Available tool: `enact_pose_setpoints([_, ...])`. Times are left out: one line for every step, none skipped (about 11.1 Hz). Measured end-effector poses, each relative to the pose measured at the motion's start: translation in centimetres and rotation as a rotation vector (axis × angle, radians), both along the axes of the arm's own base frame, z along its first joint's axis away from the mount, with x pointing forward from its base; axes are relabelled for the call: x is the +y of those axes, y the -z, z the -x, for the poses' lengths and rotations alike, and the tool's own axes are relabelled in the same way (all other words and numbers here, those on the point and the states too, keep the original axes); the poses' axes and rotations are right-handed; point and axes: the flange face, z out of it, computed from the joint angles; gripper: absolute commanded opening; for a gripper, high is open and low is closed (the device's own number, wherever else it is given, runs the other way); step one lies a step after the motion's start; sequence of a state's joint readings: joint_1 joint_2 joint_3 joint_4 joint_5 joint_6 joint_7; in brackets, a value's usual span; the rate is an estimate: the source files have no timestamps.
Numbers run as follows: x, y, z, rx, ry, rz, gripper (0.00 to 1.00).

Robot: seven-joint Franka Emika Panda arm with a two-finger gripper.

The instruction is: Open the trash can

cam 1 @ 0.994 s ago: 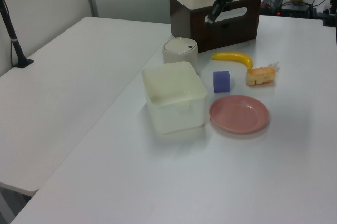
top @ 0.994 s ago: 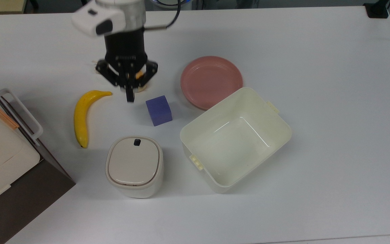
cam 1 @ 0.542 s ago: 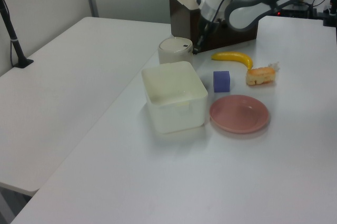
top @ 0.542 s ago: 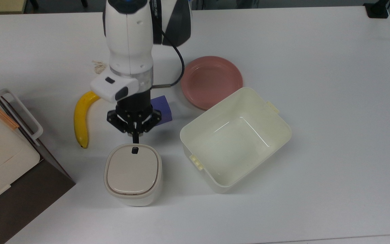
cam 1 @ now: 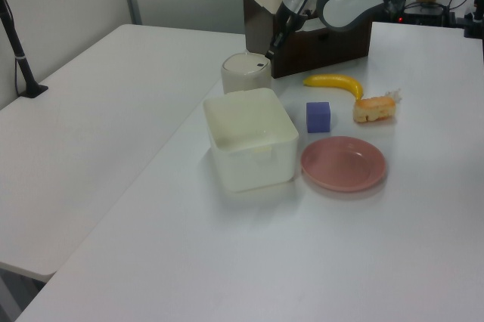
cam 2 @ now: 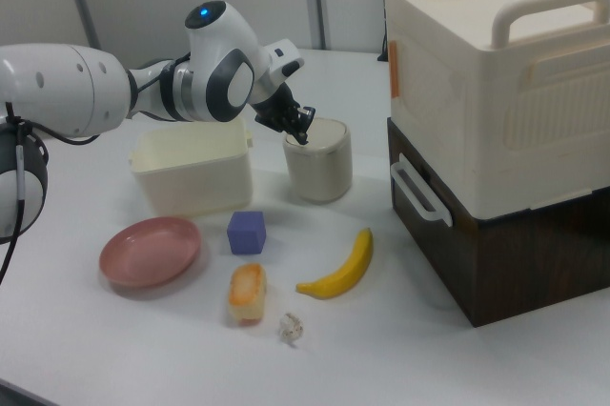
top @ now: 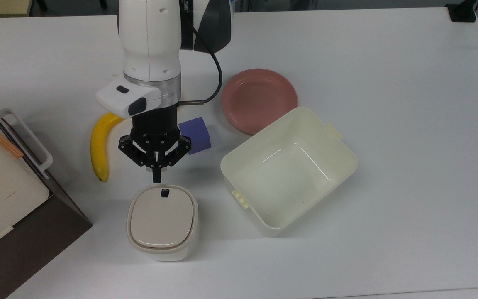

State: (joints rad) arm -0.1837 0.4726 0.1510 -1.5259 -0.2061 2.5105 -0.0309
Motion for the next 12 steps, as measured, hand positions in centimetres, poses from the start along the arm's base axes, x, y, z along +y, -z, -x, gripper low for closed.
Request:
enact_pose_setpoints([0.0, -0.3, -0.1, -0.016, -0.001, 0.0, 0.0])
enact_pose_setpoints([0.1, -0.8, -0.3, -0.062, -0.005, -0.003, 0.0])
enact_pose_setpoints([0.1, -1.0, -0.5, -0.094, -0.005, -0.007, 0.0])
enact_pose_setpoints([0.1, -1.0, -0.6, -0.109, -0.003, -0.011, 0.0])
enact_pose_setpoints([0.1, -1.1, -0.6, -0.118, -0.003, -0.013, 0.0])
enact_pose_setpoints([0.1, -1.1, -0.7, -0.121, -0.003, -0.013, 0.0])
enact_pose_setpoints([0.1, -0.9, -0.7, -0.119, -0.003, -0.014, 0.0])
enact_pose_setpoints([0.1, -0.6, -0.8, -0.114, -0.003, -0.015, 0.0])
enact_pose_setpoints([0.1, -0.1, -0.9, -0.113, -0.003, -0.016, 0.0])
enact_pose_setpoints([0.1, 0.4, -1.1, -0.133, -0.007, -0.02, 0.0])
enact_pose_setpoints([0.1, 1.0, -1.5, -0.153, -0.009, -0.024, 0.0])
enact_pose_setpoints([-0.1, 1.4, -2.0, -0.165, -0.008, -0.027, 0.0])
